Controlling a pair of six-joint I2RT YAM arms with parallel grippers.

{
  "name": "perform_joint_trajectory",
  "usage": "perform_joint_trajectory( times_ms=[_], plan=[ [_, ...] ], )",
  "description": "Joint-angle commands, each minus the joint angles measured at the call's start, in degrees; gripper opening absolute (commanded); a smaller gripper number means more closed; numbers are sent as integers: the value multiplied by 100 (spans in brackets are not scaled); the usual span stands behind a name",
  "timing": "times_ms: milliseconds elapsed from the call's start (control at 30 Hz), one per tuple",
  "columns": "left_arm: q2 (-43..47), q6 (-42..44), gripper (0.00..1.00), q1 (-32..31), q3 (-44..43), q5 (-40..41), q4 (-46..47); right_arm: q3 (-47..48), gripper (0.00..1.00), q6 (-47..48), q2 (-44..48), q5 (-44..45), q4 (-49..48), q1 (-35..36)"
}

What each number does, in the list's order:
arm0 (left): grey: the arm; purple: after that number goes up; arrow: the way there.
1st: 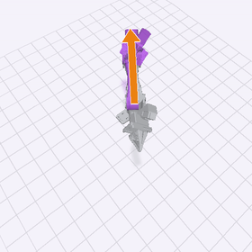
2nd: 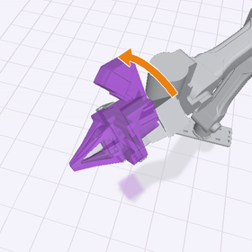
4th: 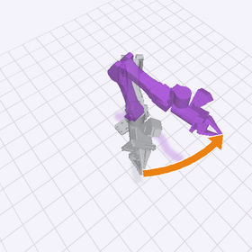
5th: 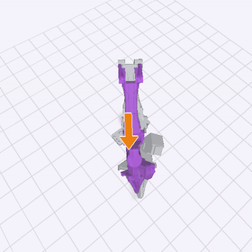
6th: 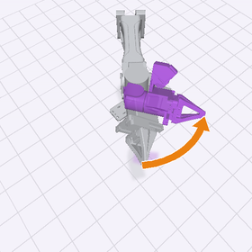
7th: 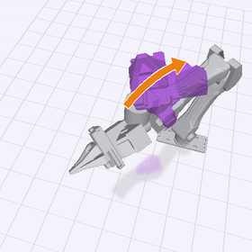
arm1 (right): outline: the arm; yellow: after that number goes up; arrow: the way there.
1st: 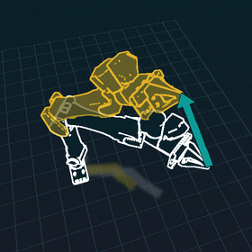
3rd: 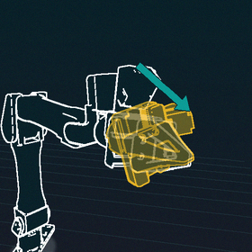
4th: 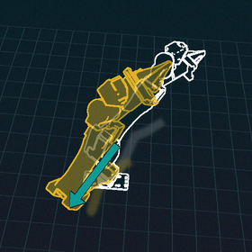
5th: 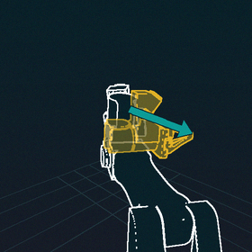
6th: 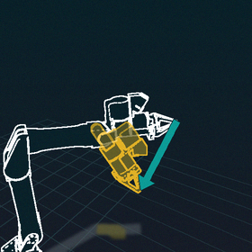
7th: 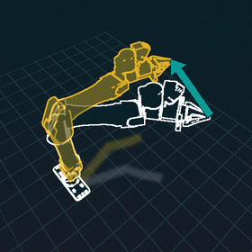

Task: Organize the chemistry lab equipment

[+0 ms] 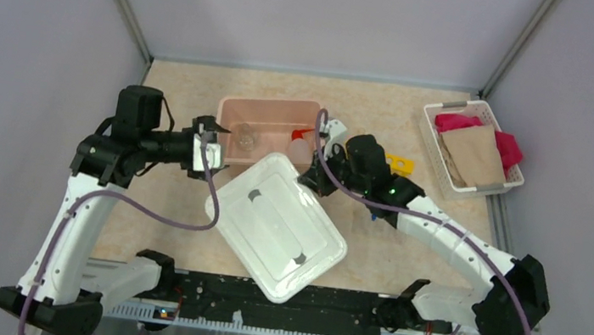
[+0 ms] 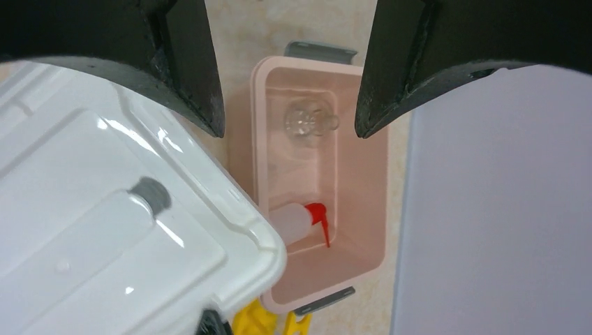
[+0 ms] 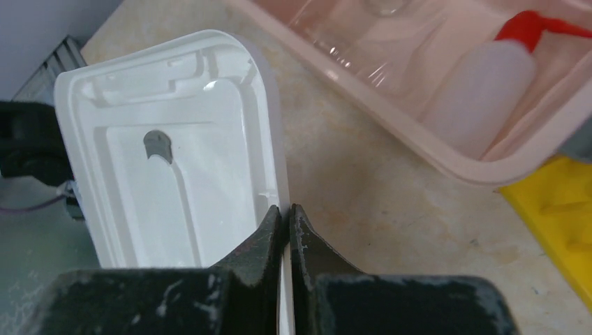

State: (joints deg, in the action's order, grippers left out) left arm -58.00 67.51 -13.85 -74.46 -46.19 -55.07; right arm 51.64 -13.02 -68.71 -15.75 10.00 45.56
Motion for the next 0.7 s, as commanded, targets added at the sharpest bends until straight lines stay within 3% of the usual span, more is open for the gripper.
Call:
perform_joint_trajectory(
  times_ms=[0,233,433,567,667],
  plan=[
    [295,1439,75,-105,71,518,-26,862,0,-256,-76,-109,63,-557],
    [1049,2563,77,-115,1026,861,240,2030,0,-851,-1103,-337,300,-1517],
    [1539,4075,78,-114,1914,1056,283,2948,0,-782,-1862,-651,755,-1702],
    [1975,5189,79,-114,3078,994,1528,3217,0,-817,-2188,-855,814,-1724],
    [1923,5948,79,-118,3532,858,1881,3277,0,-954,-2347,-1158,841,-1811]
  ],
)
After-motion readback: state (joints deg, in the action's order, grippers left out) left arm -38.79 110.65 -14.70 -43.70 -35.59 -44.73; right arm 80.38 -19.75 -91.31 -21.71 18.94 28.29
